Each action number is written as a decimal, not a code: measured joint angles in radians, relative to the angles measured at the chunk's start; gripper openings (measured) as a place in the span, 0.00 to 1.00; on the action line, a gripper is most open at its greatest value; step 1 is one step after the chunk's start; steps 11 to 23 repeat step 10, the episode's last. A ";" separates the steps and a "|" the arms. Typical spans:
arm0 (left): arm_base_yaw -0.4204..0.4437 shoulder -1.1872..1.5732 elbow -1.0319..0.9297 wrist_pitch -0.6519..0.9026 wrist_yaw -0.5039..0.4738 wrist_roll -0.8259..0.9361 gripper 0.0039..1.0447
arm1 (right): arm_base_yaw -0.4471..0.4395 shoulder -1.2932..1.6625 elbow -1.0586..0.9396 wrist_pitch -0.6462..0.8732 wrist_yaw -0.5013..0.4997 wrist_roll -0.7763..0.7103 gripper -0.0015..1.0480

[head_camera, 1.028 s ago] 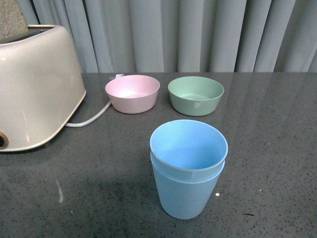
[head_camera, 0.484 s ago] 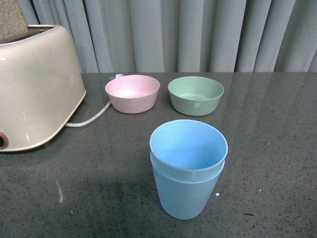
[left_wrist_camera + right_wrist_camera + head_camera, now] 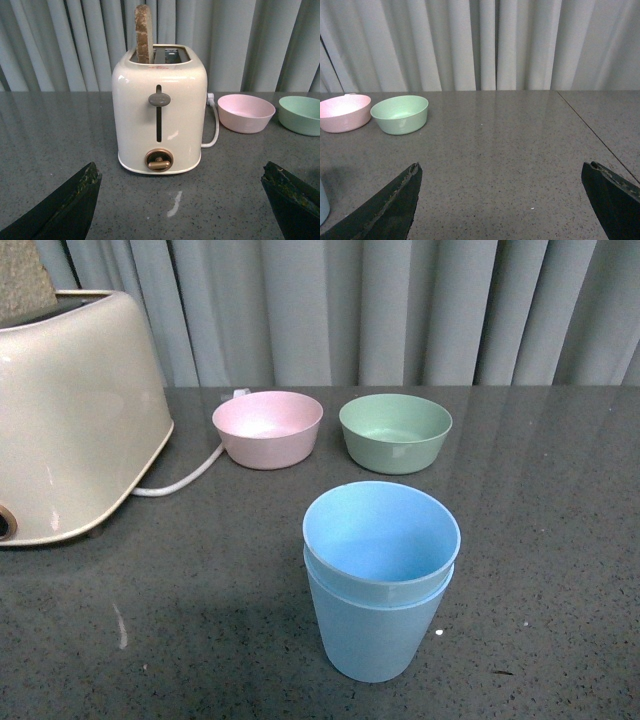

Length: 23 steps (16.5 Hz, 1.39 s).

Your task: Stack blue cups with both arms

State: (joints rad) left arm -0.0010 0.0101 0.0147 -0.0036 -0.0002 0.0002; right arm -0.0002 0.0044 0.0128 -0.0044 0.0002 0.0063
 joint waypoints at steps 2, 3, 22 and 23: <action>0.000 0.000 0.000 0.000 0.000 0.000 0.94 | 0.000 0.000 0.000 0.000 0.000 0.000 0.94; 0.000 0.000 0.000 0.000 0.000 0.000 0.94 | 0.000 0.000 0.000 0.000 0.000 0.000 0.94; 0.000 0.000 0.000 0.000 0.000 0.000 0.94 | 0.000 0.000 0.000 0.000 0.000 0.000 0.94; 0.000 0.000 0.000 0.000 0.000 0.000 0.94 | 0.000 0.000 0.000 0.000 0.000 0.000 0.94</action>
